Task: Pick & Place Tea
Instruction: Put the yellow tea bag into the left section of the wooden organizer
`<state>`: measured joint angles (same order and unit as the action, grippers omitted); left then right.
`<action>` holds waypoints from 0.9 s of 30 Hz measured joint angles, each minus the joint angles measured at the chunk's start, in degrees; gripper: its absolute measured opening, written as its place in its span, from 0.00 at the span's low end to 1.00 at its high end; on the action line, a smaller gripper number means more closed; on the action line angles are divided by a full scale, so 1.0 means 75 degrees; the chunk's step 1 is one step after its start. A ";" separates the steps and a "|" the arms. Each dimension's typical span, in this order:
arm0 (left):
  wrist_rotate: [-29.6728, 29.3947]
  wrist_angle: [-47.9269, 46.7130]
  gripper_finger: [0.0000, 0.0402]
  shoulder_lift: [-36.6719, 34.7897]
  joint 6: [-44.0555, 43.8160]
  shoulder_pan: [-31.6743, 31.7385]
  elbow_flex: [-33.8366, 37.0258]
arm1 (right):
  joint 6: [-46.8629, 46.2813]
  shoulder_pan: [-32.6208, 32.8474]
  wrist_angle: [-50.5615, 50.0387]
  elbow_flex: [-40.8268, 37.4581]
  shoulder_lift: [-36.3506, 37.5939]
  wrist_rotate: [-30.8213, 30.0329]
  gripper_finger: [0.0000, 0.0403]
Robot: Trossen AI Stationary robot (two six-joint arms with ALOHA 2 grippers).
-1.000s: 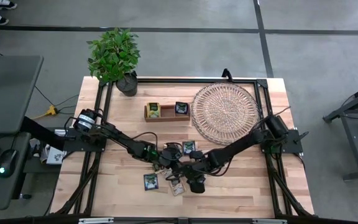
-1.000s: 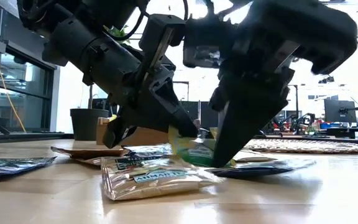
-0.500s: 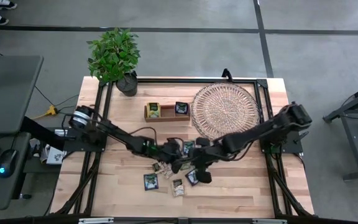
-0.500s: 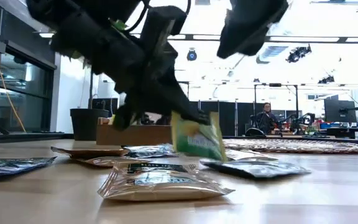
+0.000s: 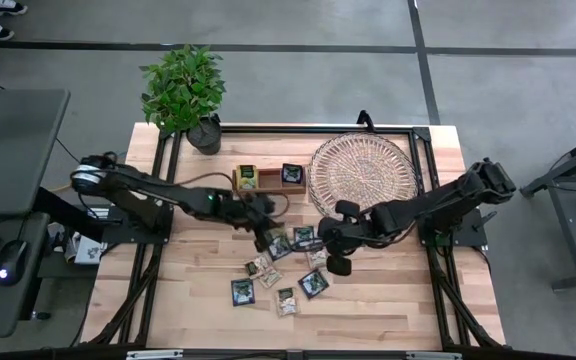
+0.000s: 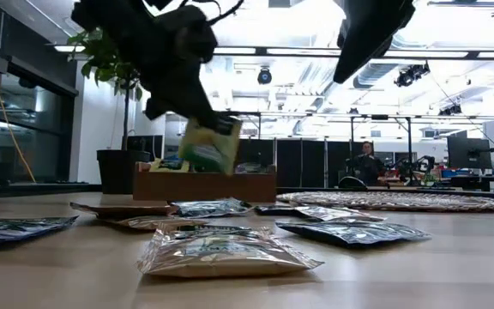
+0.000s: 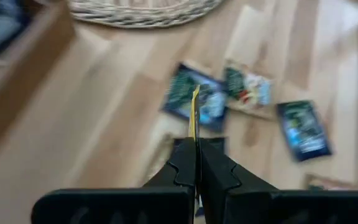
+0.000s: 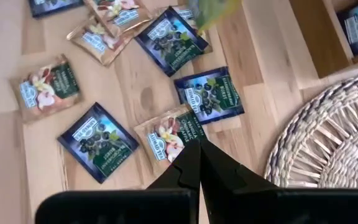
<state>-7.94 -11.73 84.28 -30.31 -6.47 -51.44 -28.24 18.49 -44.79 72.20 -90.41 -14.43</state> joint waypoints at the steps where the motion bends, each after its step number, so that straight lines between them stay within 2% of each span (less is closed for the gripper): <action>1: -0.0003 -0.0248 0.00 -0.0160 0.0188 0.0099 0.0020 | -0.0030 -0.0025 0.0005 0.0000 -0.0006 0.0014 0.00; 6: 0.0014 -0.0739 0.00 -0.0918 0.0879 0.0776 0.0361 | -0.0245 -0.0176 0.0007 0.0000 -0.0020 0.0038 0.00; 14: 0.0507 -0.0687 0.00 -0.1948 0.1813 0.2106 0.1198 | -0.0377 -0.0428 0.0340 0.0003 -0.0023 0.0058 0.00; 27: 0.2326 -0.0582 0.00 -0.2123 0.3802 0.4545 0.1334 | -0.0372 -0.0717 0.0996 0.0003 -0.0023 0.0062 0.01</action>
<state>9.50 -16.10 68.36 -1.79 27.62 -41.43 -31.03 13.11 -37.32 72.23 -90.59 -13.96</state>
